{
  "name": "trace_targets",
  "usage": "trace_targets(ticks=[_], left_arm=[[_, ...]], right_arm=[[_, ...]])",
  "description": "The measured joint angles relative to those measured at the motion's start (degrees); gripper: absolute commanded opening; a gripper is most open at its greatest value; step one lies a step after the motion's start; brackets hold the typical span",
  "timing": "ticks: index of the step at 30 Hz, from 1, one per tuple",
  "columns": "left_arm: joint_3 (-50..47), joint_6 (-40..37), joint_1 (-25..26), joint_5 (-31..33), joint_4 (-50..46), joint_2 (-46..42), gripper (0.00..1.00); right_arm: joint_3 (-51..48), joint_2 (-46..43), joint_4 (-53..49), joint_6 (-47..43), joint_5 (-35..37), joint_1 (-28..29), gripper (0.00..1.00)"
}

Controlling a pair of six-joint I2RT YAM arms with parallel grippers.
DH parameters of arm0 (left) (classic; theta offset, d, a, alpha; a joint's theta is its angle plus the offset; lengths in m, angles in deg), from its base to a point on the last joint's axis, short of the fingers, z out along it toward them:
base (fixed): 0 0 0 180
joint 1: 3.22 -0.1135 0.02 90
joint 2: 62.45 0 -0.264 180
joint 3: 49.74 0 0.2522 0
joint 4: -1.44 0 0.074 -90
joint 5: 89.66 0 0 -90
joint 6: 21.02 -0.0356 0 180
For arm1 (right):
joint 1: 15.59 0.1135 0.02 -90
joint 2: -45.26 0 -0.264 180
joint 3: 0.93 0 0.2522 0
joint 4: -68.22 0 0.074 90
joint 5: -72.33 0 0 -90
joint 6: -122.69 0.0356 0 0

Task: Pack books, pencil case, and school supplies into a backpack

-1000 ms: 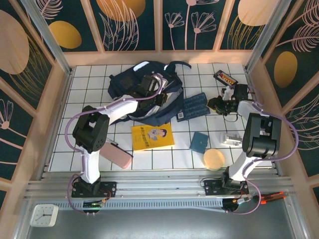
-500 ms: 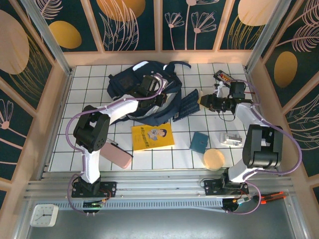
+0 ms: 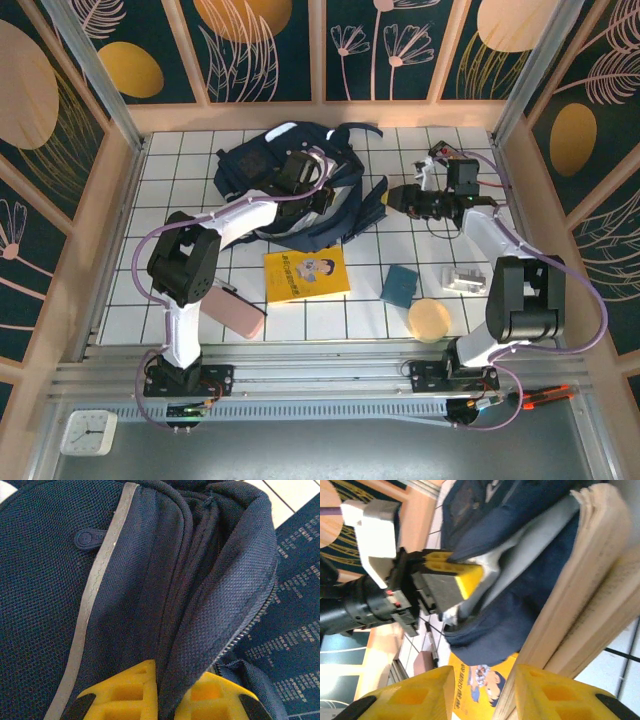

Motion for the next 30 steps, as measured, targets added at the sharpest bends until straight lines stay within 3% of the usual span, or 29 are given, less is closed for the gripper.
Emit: trace_targets(ticks=[8, 13, 16, 23, 27, 30], left_arm=[[-2.7, -1.2, 0.0, 1.6, 0.4, -1.5, 0.00], [-6.9, -2.1, -0.3, 3.3, 1.1, -5.2, 0.00], [-9.4, -2.5, -0.9, 3.5, 1.9, -7.0, 0.00], [-11.4, -2.8, -2.1, 2.3, 3.2, -7.8, 0.00], [-11.4, -2.8, -2.1, 2.1, 3.3, -7.8, 0.00], [-11.4, -2.8, -2.1, 1.8, 3.3, -7.8, 0.00]], right_arm=[[6.4, 2.7, 2.4, 2.9, 0.9, 10.7, 0.37], [13.9, 10.8, 4.7, 4.7, 2.7, 15.4, 0.37], [18.9, 16.5, 4.7, 6.0, 4.7, 16.7, 0.44], [22.6, 18.5, 4.9, 8.5, 10.0, 16.6, 0.59], [18.9, 11.8, 1.4, 9.7, 16.2, 14.2, 0.62], [12.4, 4.8, -3.5, 11.2, 19.2, 8.3, 0.66]])
